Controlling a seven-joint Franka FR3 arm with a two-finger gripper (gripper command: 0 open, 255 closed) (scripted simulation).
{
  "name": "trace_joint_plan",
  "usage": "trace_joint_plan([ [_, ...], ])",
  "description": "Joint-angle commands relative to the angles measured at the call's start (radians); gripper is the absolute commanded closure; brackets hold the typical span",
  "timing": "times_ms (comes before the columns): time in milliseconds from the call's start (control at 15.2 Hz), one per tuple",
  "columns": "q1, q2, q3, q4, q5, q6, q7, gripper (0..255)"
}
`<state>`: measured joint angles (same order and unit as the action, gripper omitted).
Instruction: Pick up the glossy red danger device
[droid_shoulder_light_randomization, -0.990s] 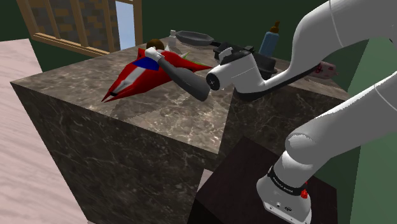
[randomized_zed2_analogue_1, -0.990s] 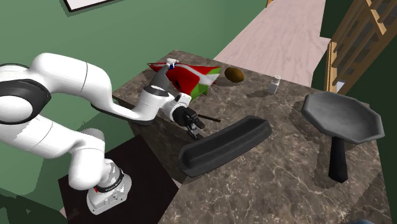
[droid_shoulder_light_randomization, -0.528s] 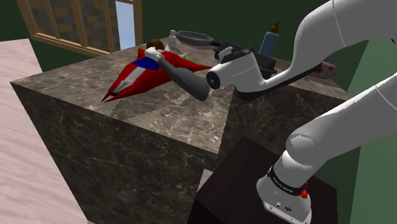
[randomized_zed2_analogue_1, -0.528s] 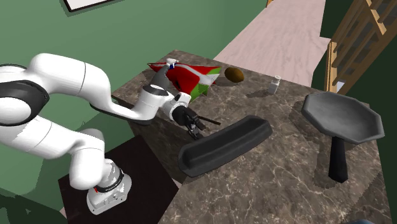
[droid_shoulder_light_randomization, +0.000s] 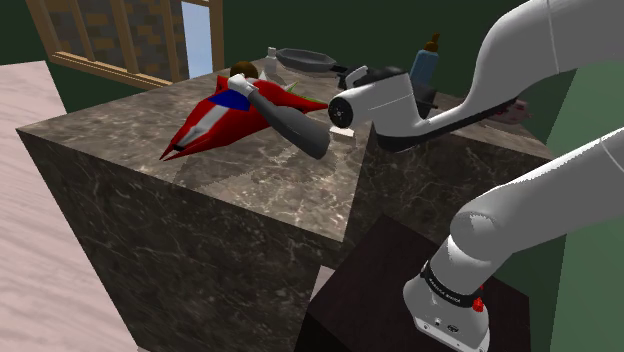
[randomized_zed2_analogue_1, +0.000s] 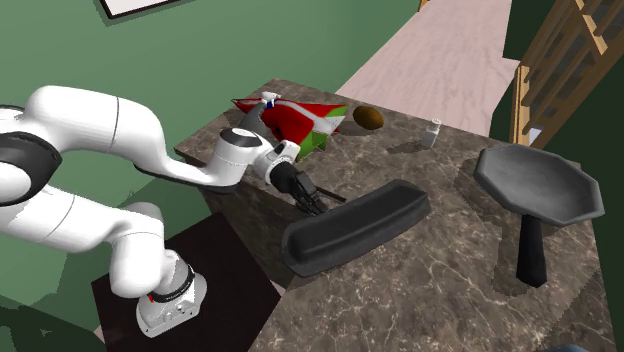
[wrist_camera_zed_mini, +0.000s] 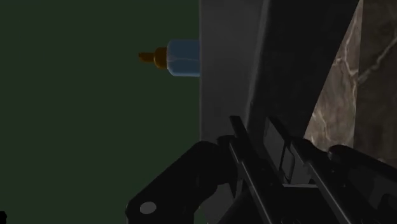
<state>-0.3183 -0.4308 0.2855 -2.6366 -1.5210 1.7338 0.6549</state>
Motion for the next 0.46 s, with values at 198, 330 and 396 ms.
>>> trace_joint_plan([
  [198, 0.002, -0.048, -0.012, 0.022, 0.008, 0.012, -0.068, 255],
  [330, 0.003, -0.057, -0.014, 0.028, 0.010, 0.014, -0.083, 255],
  [396, 0.003, -0.057, -0.014, 0.028, 0.010, 0.014, -0.083, 255],
])
